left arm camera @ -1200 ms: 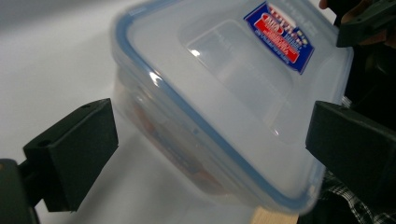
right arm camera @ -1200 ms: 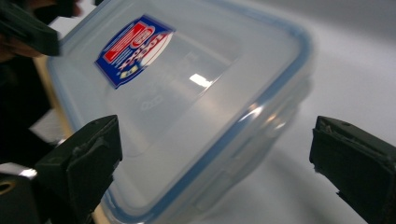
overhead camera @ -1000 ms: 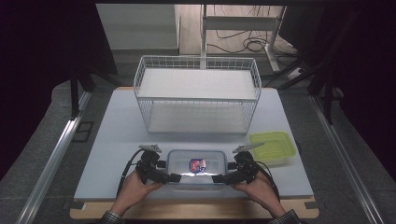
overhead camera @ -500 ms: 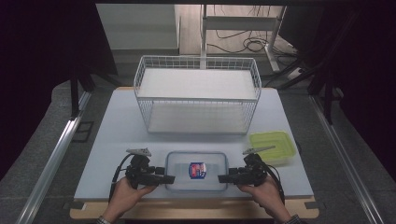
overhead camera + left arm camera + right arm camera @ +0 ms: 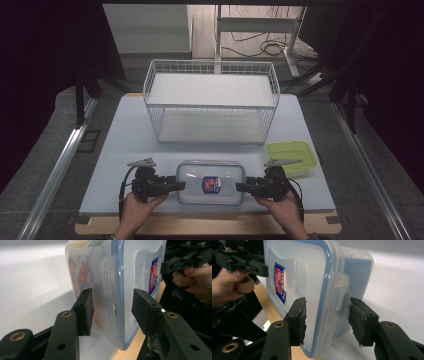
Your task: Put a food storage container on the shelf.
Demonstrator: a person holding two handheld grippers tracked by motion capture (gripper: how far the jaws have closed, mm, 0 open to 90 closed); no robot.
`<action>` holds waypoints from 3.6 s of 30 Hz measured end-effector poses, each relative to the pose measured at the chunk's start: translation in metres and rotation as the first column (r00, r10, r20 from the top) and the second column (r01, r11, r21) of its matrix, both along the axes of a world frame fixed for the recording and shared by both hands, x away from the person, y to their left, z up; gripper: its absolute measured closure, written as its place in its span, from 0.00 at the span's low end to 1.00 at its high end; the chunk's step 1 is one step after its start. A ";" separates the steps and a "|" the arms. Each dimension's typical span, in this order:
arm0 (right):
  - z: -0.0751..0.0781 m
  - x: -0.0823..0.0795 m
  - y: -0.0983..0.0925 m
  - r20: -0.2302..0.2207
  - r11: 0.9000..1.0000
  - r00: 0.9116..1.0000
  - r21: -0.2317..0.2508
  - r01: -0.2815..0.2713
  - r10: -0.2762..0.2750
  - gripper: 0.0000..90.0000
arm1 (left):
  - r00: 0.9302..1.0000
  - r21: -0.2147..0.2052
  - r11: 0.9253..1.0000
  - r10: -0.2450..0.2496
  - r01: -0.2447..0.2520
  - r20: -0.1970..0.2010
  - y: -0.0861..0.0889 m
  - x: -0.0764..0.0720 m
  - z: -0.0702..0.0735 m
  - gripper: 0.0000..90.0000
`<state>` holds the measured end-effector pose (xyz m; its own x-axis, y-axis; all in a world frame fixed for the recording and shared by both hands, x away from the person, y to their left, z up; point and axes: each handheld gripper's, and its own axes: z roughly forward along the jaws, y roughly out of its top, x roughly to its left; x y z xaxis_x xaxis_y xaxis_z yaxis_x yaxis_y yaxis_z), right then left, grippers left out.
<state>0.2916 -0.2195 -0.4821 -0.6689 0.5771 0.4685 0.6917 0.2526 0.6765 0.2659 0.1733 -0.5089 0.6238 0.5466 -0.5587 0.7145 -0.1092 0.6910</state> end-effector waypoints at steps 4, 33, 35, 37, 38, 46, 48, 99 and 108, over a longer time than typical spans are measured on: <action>-0.003 0.000 -0.002 0.007 1.000 1.000 0.025 0.002 -0.002 0.55 | 1.000 -0.012 1.000 0.004 -0.003 0.004 0.001 -0.001 -0.002 0.59; 0.019 0.008 0.002 0.088 0.998 0.996 0.061 0.021 -0.026 0.56 | 0.995 -0.014 0.997 0.078 -0.078 0.069 0.000 0.004 0.030 0.59; 0.021 0.009 0.002 0.090 0.998 0.996 0.064 0.021 -0.027 0.56 | 0.994 -0.013 0.997 0.080 -0.079 0.073 0.000 0.005 0.032 0.59; 0.026 0.013 0.002 0.089 0.998 0.996 0.066 0.020 -0.026 0.56 | 0.993 -0.014 0.996 0.085 -0.084 0.079 0.000 0.007 0.037 0.59; 0.031 0.016 0.003 0.092 0.998 0.995 0.067 0.020 -0.026 0.56 | 0.993 -0.014 0.996 0.087 -0.087 0.080 0.000 0.008 0.039 0.59; 0.056 0.028 0.004 0.127 0.997 0.992 0.071 0.016 -0.025 0.56 | 0.988 -0.022 0.995 0.103 -0.101 0.116 0.001 0.017 0.062 0.58; 0.061 0.031 0.004 0.138 0.997 0.990 0.076 0.015 -0.025 0.55 | 0.986 -0.022 0.994 0.105 -0.103 0.128 0.001 0.020 0.068 0.58; 0.179 0.114 0.027 0.234 0.988 0.970 0.147 0.039 -0.073 0.56 | 0.967 -0.077 0.989 0.137 -0.123 0.216 0.025 0.105 0.184 0.58; 0.188 0.133 0.027 0.237 0.985 0.967 0.164 0.059 -0.098 0.56 | 0.967 -0.080 0.989 0.140 -0.126 0.214 0.025 0.130 0.194 0.58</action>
<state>0.4242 -0.1924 -0.2937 -0.7292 0.5659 0.3848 0.5148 0.0833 0.8533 0.3956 0.1982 -0.3146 0.6587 0.5996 -0.4544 0.5506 0.0274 0.8343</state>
